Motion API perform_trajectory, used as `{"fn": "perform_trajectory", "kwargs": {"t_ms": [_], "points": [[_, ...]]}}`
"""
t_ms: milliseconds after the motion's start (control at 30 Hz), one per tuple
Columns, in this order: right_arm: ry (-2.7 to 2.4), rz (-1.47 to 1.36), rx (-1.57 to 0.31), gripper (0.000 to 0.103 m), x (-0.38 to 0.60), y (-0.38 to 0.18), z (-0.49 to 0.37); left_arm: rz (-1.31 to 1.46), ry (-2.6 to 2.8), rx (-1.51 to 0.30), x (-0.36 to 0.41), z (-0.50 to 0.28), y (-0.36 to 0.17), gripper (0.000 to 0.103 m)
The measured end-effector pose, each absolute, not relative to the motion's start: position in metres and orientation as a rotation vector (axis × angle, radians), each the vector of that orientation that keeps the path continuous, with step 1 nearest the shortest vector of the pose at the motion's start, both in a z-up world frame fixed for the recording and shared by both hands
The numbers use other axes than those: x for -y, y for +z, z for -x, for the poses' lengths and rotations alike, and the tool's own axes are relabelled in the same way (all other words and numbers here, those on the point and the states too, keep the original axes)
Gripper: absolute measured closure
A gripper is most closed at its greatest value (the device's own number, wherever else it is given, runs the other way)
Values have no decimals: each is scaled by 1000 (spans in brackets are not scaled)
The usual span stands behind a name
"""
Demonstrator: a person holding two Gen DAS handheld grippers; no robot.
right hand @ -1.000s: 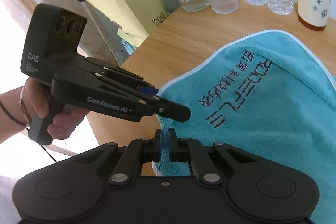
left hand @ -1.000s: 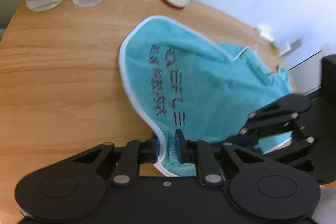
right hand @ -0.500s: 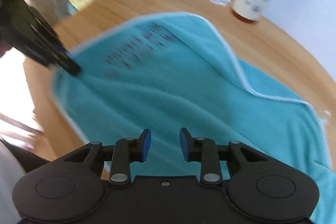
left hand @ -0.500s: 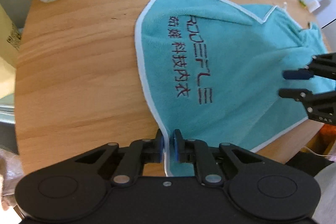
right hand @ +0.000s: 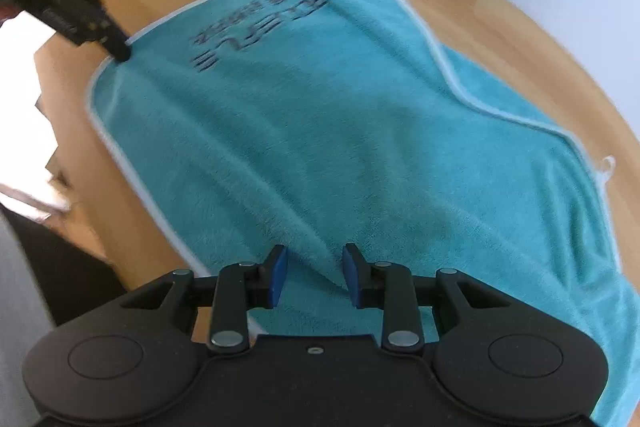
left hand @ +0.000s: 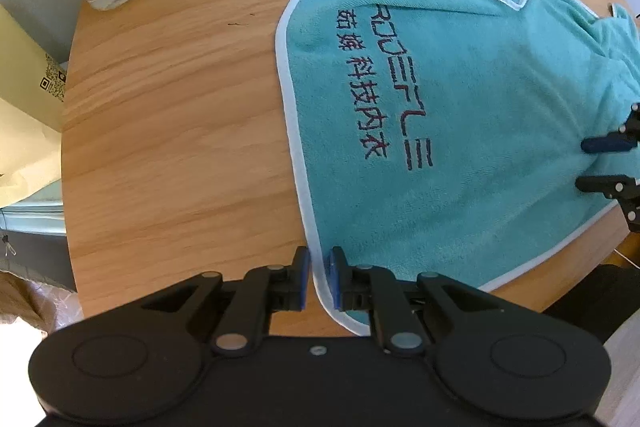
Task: Fold towel
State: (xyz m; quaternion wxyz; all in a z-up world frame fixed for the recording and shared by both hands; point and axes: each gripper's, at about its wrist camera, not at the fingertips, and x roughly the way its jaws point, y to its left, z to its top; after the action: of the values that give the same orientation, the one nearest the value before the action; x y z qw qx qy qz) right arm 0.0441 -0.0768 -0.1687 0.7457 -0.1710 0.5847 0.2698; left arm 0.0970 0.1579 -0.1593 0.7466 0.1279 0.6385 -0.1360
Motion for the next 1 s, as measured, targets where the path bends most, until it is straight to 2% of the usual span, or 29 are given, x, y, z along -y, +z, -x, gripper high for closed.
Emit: {"fn": "perform_trajectory", "kwargs": {"t_ms": [133, 300, 367, 700, 800, 867, 1000], "points": [[532, 400, -1228, 62, 85, -160, -46, -351, -247, -1316, -155, -101, -143, 88], [403, 332, -1274, 62, 126, -153, -48, -407, -316, -1160, -130, -114, -123, 82], [346, 315, -1303, 62, 142, -156, -48, -396, -368, -1158, -122, -117, -123, 76], [219, 198, -1371, 58, 194, -170, -43, -557, -513, -1144, -51, -116, -170, 75], [221, 173, -1384, 57, 196, -171, -41, -573, -506, -1142, -49, -116, -172, 68], [232, 147, -1395, 56, 201, -172, -35, -591, -495, -1137, -50, -115, -172, 58], [238, 124, -1399, 53, 205, -174, -31, -574, -464, -1172, -51, -121, -174, 56]]}}
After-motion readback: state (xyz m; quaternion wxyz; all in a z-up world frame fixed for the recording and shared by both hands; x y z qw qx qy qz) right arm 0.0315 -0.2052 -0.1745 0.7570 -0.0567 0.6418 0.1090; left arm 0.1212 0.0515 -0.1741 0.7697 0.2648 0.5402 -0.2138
